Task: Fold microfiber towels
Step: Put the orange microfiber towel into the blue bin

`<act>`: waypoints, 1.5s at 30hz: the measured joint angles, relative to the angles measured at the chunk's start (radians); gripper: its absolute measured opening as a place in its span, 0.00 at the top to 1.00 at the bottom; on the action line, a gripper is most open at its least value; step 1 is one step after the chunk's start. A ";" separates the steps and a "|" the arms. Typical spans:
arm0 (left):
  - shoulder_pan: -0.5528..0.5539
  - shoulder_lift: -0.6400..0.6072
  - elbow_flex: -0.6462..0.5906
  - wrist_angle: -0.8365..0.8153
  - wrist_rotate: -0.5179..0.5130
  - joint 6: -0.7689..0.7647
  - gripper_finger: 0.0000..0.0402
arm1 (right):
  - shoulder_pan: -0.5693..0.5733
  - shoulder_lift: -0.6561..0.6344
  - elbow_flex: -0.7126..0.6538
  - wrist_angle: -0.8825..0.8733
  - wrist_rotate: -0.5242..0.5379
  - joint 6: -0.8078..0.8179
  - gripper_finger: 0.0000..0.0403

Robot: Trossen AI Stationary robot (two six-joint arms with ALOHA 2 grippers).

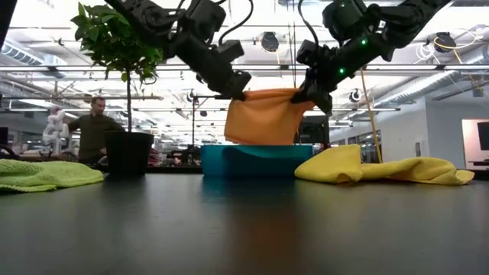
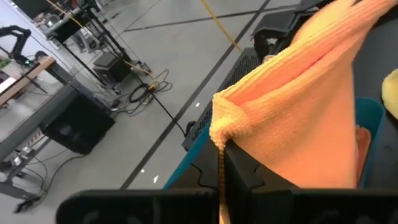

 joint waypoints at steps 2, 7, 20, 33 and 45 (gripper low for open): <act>0.010 0.000 -0.024 0.035 0.005 0.005 0.99 | -0.001 0.000 0.000 0.002 -0.018 0.003 1.00; 0.037 0.000 -0.048 0.100 0.013 0.028 0.99 | -0.015 0.013 -0.001 0.060 -0.032 -0.030 1.00; 0.166 0.066 -0.051 0.266 0.125 0.066 1.00 | -0.139 0.192 0.000 0.300 -0.047 -0.111 1.00; 0.205 0.142 -0.049 0.472 0.146 0.145 1.00 | -0.189 0.241 0.000 0.453 -0.032 -0.204 1.00; 0.212 0.142 -0.050 0.496 0.094 0.246 1.00 | -0.189 0.241 0.037 0.405 -0.071 -0.206 1.00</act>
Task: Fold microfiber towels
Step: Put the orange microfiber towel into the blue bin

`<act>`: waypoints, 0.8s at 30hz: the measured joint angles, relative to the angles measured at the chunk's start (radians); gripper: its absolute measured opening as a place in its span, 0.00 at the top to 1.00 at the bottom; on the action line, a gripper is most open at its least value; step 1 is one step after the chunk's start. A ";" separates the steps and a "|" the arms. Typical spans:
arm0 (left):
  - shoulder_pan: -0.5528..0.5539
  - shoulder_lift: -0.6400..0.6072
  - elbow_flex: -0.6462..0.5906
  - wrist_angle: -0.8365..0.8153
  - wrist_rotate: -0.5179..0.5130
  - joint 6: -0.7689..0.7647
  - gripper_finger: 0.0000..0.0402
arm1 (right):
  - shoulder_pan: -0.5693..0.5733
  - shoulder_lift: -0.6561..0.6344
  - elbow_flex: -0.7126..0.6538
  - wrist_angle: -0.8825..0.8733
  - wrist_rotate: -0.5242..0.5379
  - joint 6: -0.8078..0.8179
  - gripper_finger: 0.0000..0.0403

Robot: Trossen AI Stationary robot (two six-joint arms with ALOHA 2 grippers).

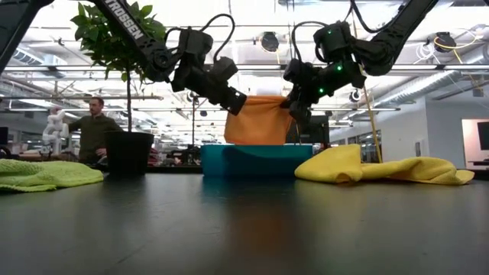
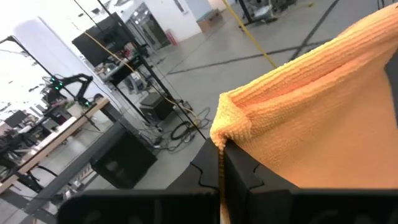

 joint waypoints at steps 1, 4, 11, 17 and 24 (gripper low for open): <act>0.002 0.000 0.000 -0.013 0.004 -0.001 1.00 | 0.000 0.000 0.000 -0.017 -0.008 0.005 1.00; 0.006 0.000 0.000 -0.043 0.021 -0.004 1.00 | 0.000 0.003 0.000 -0.044 -0.010 0.008 1.00; 0.040 0.052 0.013 0.011 0.099 -0.004 1.00 | -0.025 0.005 0.000 -0.026 -0.021 0.008 1.00; 0.067 0.093 0.030 0.039 0.152 0.005 1.00 | -0.085 0.007 -0.001 -0.031 -0.101 0.032 1.00; 0.070 0.093 0.029 0.109 0.156 0.066 1.00 | -0.109 0.007 -0.001 0.017 -0.121 0.029 1.00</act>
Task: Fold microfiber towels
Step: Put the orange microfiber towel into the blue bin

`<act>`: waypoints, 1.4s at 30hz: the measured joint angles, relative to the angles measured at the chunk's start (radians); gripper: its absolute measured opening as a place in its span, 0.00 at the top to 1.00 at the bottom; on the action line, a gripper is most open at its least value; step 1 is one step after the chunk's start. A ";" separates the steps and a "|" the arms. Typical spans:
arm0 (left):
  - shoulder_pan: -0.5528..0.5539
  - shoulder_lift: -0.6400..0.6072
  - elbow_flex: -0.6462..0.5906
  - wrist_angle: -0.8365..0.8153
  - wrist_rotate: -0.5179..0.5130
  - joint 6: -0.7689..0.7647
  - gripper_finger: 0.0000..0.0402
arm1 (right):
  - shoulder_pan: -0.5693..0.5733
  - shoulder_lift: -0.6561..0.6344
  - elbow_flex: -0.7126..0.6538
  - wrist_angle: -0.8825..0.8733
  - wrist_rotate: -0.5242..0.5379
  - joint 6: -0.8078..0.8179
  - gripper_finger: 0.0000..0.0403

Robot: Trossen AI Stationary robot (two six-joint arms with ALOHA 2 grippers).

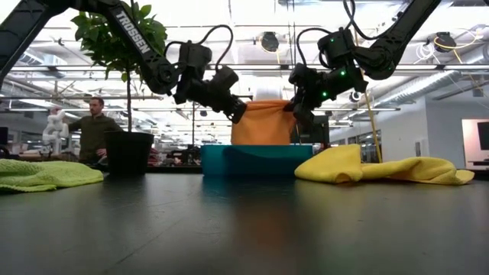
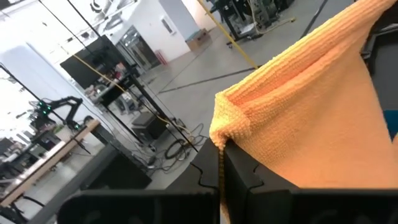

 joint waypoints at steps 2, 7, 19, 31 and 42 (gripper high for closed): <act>0.003 0.000 0.000 -0.001 0.001 0.002 1.00 | 0.000 0.000 0.000 -0.002 -0.012 0.003 1.00; 0.000 0.000 0.000 -0.053 0.001 -0.017 1.00 | 0.015 0.009 0.001 -0.052 -0.041 0.054 1.00; -0.076 0.001 -0.002 -0.237 0.020 0.037 0.94 | 0.160 0.025 -0.002 -0.265 -0.001 0.055 1.00; -0.130 -0.069 -0.002 -0.489 0.019 0.042 0.80 | 0.244 0.026 -0.003 -0.427 -0.016 0.109 1.00; -0.192 -0.283 -0.002 -0.711 0.050 -0.021 0.80 | 0.278 0.026 -0.002 -0.438 -0.019 0.098 0.91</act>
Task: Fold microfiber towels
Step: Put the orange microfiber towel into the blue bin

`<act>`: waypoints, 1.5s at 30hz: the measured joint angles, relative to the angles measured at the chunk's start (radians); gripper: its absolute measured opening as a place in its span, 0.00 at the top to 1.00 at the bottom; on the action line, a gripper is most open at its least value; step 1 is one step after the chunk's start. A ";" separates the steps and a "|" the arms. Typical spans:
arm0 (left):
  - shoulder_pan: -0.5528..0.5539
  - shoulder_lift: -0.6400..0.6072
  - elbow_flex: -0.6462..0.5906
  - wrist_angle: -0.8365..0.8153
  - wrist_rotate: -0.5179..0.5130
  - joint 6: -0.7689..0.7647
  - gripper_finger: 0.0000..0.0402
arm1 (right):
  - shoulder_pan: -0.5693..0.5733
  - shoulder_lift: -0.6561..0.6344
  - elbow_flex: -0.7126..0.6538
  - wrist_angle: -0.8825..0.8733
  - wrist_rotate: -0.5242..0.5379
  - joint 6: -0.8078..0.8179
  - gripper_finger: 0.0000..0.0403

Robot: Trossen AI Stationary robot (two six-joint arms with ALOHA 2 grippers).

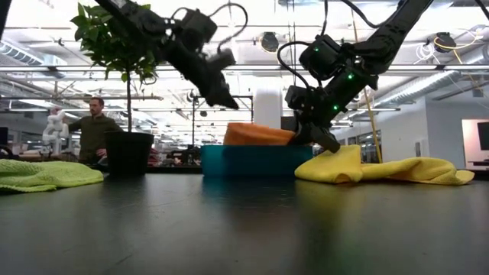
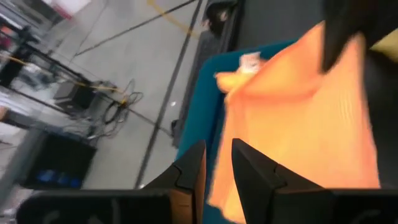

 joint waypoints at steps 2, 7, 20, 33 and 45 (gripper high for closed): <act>-0.016 -0.029 0.000 -0.023 0.025 -0.027 0.80 | 0.006 0.000 0.001 -0.003 0.001 0.000 0.89; -0.064 -0.054 0.002 -0.084 0.040 -0.062 0.80 | 0.031 -0.009 0.002 -0.013 0.019 0.003 0.81; -0.095 -0.042 0.000 -0.235 0.139 -0.254 0.80 | 0.063 -0.157 0.002 -0.071 0.054 0.064 0.68; -0.118 -0.040 -0.007 -0.267 0.143 -0.314 0.80 | 0.030 -0.213 0.002 -0.093 -0.006 0.112 0.67; -0.118 0.091 -0.008 -0.225 0.189 -0.406 0.80 | -0.086 -0.209 0.002 -0.062 -0.246 0.240 0.67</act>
